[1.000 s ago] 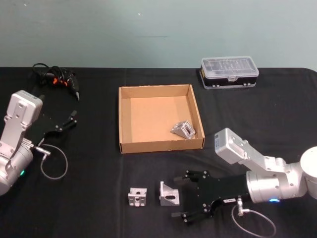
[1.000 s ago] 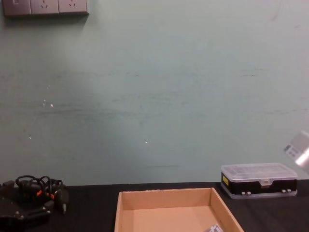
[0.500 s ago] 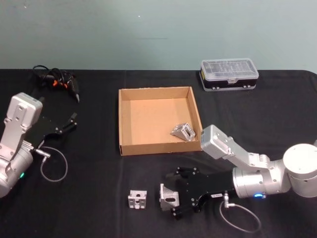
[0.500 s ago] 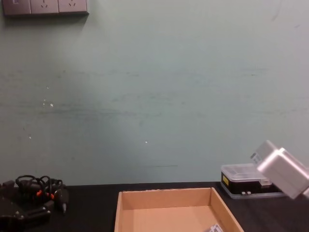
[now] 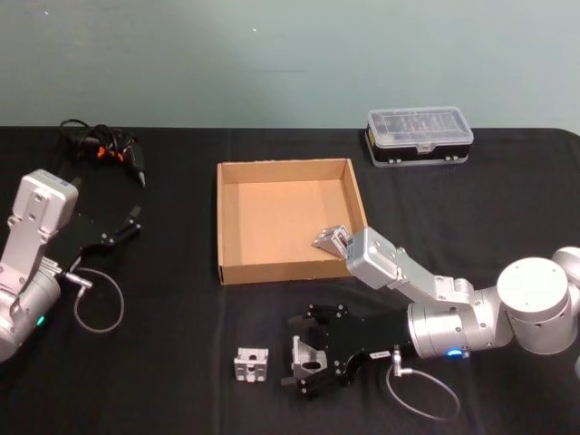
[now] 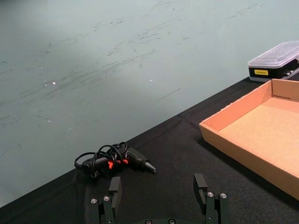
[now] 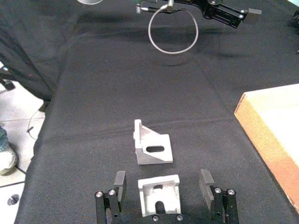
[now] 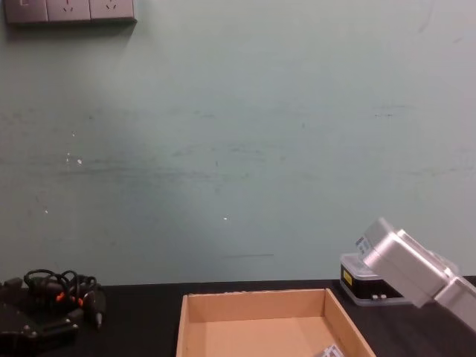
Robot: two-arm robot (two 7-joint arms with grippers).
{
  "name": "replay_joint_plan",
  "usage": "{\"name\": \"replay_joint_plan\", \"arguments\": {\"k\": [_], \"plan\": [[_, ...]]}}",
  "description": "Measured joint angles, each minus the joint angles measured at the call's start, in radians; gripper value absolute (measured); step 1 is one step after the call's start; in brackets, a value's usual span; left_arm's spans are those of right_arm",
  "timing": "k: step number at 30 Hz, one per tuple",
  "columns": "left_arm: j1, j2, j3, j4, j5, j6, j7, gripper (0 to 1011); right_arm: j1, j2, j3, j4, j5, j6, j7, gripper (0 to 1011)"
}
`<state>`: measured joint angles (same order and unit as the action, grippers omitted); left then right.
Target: Use one hand to pick up the angle iron from the table and place it into the box.
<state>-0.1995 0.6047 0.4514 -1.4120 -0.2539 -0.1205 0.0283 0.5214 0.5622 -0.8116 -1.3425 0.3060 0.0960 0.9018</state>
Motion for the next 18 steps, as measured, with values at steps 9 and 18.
{"name": "replay_joint_plan", "arguments": {"k": [9,18], "plan": [[0.0,0.0,0.0,0.0,0.0,0.0,0.0,1011,0.008,-0.002,-0.013,0.01,0.002,-0.007,0.002,982],[0.0,0.0,0.0,0.0,0.0,0.0,0.0,1011,0.011,-0.001,-0.021,0.012,0.0,-0.018,0.004,778]]}}
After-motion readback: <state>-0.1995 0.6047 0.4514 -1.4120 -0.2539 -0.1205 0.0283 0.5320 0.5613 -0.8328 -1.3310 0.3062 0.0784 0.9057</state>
